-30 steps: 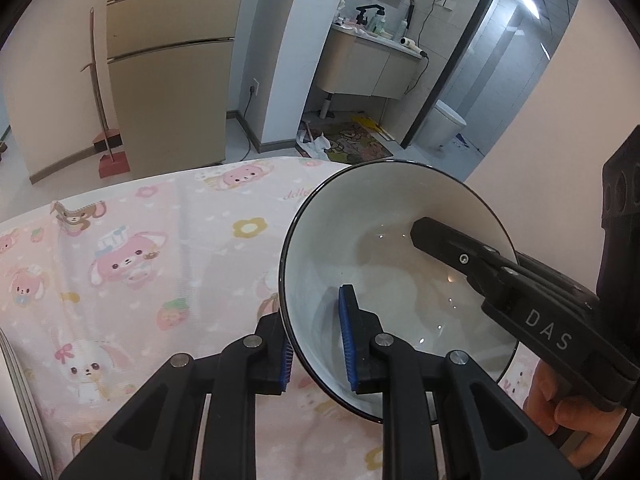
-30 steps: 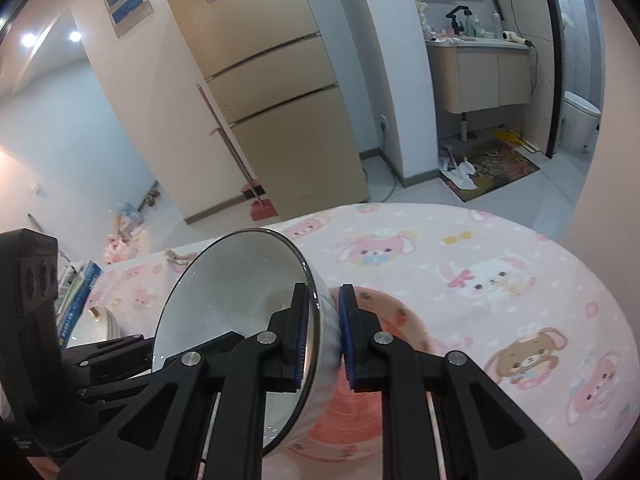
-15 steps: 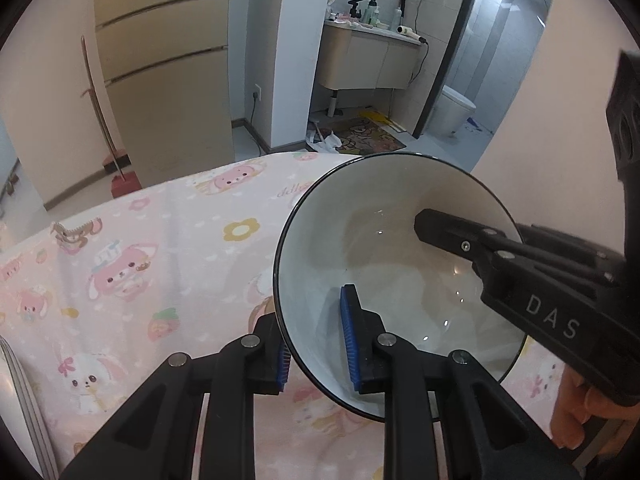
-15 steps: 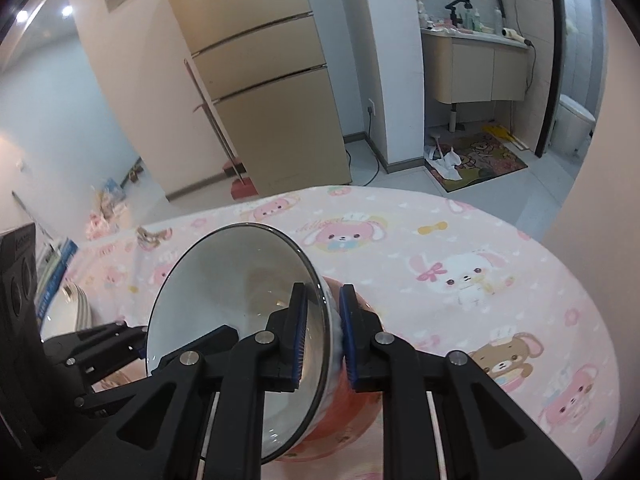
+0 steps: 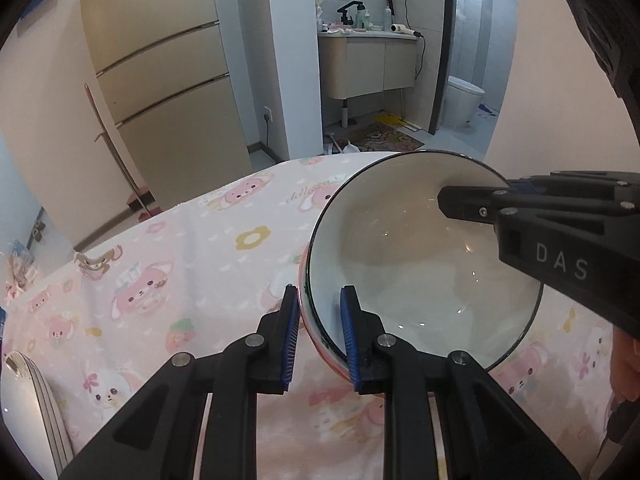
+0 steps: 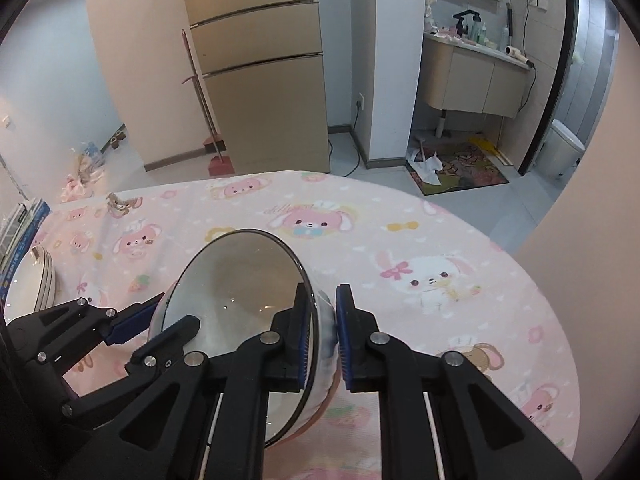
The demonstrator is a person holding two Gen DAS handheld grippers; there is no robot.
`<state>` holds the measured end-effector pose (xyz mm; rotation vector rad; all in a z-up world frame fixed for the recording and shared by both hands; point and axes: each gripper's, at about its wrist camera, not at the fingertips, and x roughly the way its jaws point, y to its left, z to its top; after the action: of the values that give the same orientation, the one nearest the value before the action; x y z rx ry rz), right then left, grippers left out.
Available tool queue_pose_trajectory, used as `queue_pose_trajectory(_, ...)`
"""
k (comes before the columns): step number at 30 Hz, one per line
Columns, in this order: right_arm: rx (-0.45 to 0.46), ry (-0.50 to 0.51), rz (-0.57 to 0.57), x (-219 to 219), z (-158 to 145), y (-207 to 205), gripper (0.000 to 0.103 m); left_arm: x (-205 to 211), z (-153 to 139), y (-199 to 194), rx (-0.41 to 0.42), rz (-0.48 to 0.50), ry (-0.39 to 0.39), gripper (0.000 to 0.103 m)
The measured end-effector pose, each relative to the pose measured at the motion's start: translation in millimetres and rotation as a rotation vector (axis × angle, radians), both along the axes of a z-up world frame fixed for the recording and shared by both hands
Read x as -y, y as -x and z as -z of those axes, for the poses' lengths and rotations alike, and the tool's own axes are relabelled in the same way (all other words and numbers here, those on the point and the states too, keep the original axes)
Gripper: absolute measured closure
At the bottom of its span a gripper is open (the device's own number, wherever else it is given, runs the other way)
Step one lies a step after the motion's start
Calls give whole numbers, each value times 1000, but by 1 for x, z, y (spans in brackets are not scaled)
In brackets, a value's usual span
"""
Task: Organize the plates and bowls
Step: 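Lower the white bowl into the nested pink bowls with both grippers, then open both grippers and release the white bowl rim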
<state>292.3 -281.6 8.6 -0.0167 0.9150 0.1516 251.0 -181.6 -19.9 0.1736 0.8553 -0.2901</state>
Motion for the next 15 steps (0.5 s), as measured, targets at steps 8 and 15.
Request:
queue_pose_trajectory(8,-4,-58,-4,6,-2,1,90,-17,-13,2,-7,-6,120,81)
queue_pose_trajectory(15,16,-57,-10,3,-7,5,90,-24,-40,11,42,-3,173,80)
